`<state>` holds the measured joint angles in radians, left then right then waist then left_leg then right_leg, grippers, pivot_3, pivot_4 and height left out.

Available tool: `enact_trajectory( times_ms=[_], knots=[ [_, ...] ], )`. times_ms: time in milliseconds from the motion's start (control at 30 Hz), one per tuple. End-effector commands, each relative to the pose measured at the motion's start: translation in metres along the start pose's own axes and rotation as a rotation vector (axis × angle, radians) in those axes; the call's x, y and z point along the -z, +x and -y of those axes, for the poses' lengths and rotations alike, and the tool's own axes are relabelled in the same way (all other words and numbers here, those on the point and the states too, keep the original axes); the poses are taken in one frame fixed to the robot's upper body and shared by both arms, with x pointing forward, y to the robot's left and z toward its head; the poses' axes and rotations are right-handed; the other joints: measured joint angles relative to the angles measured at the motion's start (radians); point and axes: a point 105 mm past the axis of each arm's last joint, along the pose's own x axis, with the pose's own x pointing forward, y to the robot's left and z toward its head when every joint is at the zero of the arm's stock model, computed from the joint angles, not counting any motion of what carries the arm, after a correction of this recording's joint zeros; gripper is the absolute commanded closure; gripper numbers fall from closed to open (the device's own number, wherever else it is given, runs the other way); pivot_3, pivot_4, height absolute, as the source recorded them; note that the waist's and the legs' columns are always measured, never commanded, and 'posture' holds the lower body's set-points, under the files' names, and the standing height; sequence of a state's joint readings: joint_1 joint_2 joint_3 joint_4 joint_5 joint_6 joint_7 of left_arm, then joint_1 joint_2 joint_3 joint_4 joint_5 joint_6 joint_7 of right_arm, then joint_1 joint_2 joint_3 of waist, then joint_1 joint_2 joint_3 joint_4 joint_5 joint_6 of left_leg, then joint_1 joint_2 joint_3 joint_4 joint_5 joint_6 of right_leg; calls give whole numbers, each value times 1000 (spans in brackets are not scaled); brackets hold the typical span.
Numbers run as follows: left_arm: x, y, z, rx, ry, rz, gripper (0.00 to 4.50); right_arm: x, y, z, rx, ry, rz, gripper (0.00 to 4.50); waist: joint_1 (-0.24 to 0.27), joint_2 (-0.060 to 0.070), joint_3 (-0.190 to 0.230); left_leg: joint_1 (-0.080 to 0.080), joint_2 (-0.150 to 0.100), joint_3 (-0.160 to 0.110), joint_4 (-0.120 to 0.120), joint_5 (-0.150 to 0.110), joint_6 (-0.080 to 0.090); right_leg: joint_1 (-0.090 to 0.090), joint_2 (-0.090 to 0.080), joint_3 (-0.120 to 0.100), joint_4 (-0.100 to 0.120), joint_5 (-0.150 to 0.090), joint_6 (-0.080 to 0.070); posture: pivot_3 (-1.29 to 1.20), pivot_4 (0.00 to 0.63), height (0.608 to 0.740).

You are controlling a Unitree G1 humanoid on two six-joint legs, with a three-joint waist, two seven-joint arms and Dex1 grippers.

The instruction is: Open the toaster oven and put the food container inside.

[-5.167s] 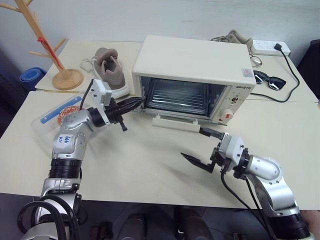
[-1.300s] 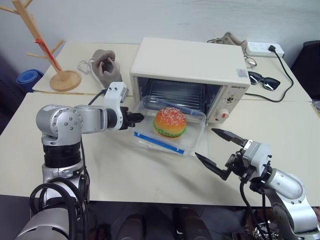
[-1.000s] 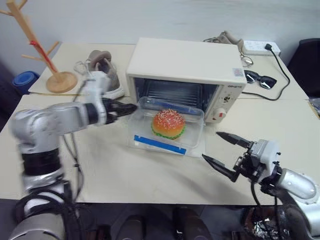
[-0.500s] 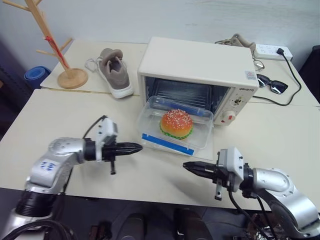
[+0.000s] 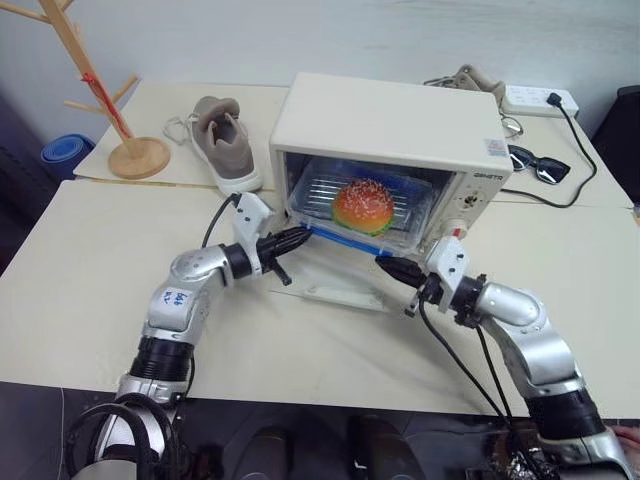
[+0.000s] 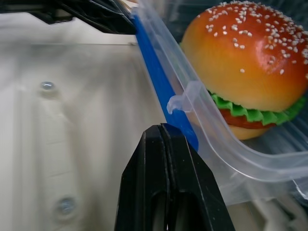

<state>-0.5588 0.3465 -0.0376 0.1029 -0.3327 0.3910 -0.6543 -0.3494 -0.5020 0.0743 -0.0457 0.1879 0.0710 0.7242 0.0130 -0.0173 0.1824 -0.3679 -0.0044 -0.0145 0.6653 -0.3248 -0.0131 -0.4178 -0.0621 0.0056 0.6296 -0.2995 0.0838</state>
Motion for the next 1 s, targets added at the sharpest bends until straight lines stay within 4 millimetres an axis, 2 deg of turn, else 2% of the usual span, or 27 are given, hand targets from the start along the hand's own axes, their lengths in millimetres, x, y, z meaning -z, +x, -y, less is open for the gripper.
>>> enact_trajectory(
  times_ms=[33,167,333,433,467,533,567,633,733,867,900,1000],
  knots=[
    [-14,5,-10,-64,25,67,4500,-8,7,19,106,-78,34,4476,0,0,0,0,0,0,0,0,0,0,0,0,0,0,0,0,150,740],
    [-14,11,-13,-88,24,81,4500,-10,16,31,192,-96,48,4476,-6,0,0,-1,0,0,1,0,-1,-1,0,0,1,0,0,0,150,740],
    [-19,6,-17,-83,22,88,4500,-13,19,24,153,-21,75,4476,-17,0,0,-1,0,0,2,1,-1,-2,0,0,8,0,0,0,150,740],
    [-22,-10,-15,-27,50,64,3964,-26,7,25,105,68,118,4500,-19,0,0,-2,0,0,1,1,-1,-3,0,1,8,0,0,0,150,740],
    [-25,-20,-10,22,68,58,3666,-31,-2,20,37,83,126,4500,-17,0,0,-3,0,0,1,1,-1,-4,0,1,8,0,0,0,150,740],
    [-32,-50,-1,124,128,61,3167,-31,-32,15,-89,74,103,4500,-16,0,0,-5,0,0,0,1,-1,-6,0,1,8,0,0,0,150,740],
    [-33,-72,3,187,183,58,2911,-25,-50,20,-104,51,65,4500,-16,0,0,-6,0,0,-1,0,-1,-7,0,1,7,0,0,0,150,740],
    [-31,-101,7,259,237,25,2303,-14,-73,28,-113,30,4,4500,-16,0,0,-6,1,1,-2,-1,-1,-7,0,0,3,0,0,0,150,740],
    [-21,-146,-1,274,217,-99,1376,18,-108,37,-120,3,-115,4500,-17,0,0,-4,1,3,-1,-2,2,-4,-1,1,-2,0,0,0,150,740],
    [-19,-173,5,284,201,-143,211,55,-123,29,-143,39,-190,4500,-18,3,1,12,1,2,-4,-6,10,11,-2,1,-3,-1,-1,0,150,740],
    [-19,-175,10,297,203,-137,51,63,-123,23,-161,49,-201,4500,-18,3,1,13,1,3,-4,-6,10,11,-3,1,-3,-1,-2,0,150,740],
    [-23,-170,21,321,190,-87,51,71,-113,8,-206,79,-170,4500,-17,3,2,13,2,2,-4,-6,10,10,-3,1,-3,-1,-2,0,150,740]
  ],
)
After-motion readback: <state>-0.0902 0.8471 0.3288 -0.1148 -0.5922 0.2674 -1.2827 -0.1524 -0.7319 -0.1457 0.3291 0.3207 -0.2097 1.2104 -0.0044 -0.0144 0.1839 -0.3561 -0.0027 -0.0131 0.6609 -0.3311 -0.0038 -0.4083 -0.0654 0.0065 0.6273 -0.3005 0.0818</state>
